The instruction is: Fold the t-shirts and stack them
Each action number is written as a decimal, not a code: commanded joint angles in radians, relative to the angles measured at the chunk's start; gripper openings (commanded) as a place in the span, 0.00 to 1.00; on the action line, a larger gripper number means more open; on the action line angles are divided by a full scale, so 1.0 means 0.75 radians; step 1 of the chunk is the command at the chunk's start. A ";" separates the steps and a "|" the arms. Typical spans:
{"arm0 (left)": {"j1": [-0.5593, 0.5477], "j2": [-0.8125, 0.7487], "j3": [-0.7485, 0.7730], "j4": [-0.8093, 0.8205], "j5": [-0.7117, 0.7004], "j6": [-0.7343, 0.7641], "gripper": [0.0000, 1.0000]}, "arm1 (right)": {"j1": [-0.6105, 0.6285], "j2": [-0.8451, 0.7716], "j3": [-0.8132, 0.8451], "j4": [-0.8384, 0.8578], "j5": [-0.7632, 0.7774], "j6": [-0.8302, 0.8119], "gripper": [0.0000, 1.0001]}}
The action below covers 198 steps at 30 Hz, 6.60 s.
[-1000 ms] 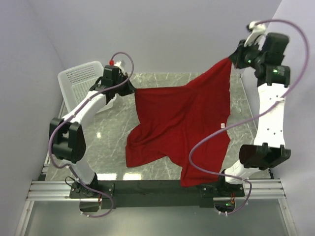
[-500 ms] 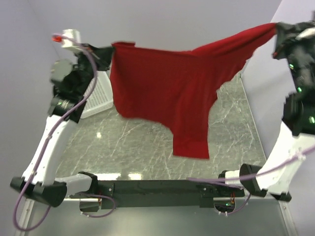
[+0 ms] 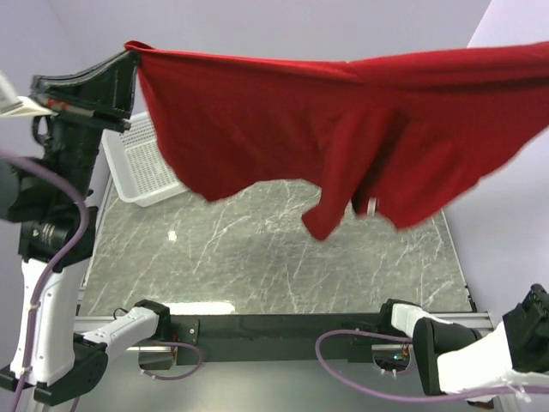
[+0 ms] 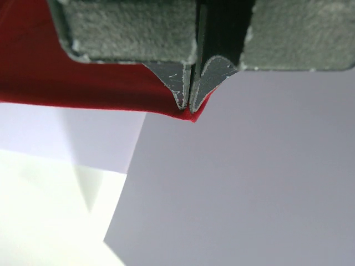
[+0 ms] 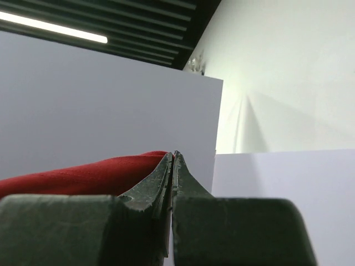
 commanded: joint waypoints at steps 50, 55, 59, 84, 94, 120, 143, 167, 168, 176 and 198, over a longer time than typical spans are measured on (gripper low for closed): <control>-0.125 1.572 0.176 -0.488 -0.015 0.002 0.72 | -0.009 0.316 -1.857 0.197 0.043 -0.209 0.00; -0.110 1.805 0.418 -0.685 0.110 0.018 0.65 | -0.011 0.300 -1.882 0.172 0.017 -0.189 0.00; -0.110 1.816 0.385 -0.657 0.159 0.028 0.64 | -0.011 0.288 -1.902 0.166 0.011 -0.182 0.00; -0.147 1.597 0.029 -0.607 0.260 0.155 0.38 | -0.011 0.306 -1.890 0.139 -0.020 -0.150 0.00; -0.204 1.166 -0.240 -0.446 0.211 0.226 0.01 | -0.011 0.273 -1.908 0.121 -0.049 -0.150 0.00; -0.525 0.760 -0.724 -0.589 0.200 0.257 0.62 | -0.011 0.204 -2.052 0.115 -0.079 -0.148 0.00; -0.622 1.186 -0.478 -0.654 0.479 0.421 0.52 | -0.011 0.218 -2.064 0.111 -0.067 -0.148 0.00; -0.675 1.276 -0.423 -0.708 0.366 0.402 0.36 | -0.011 0.206 -2.064 0.105 -0.063 -0.152 0.00; -0.677 1.276 -0.421 -0.712 0.366 0.404 0.36 | -0.011 0.208 -2.062 0.103 -0.065 -0.156 0.00; -0.683 1.280 -0.410 -0.722 0.350 0.407 0.17 | -0.011 0.200 -2.050 0.099 -0.065 -0.160 0.00; -0.231 0.638 -0.188 -0.444 -0.001 0.223 0.00 | -0.009 0.120 -1.353 -0.267 -0.454 -0.152 0.00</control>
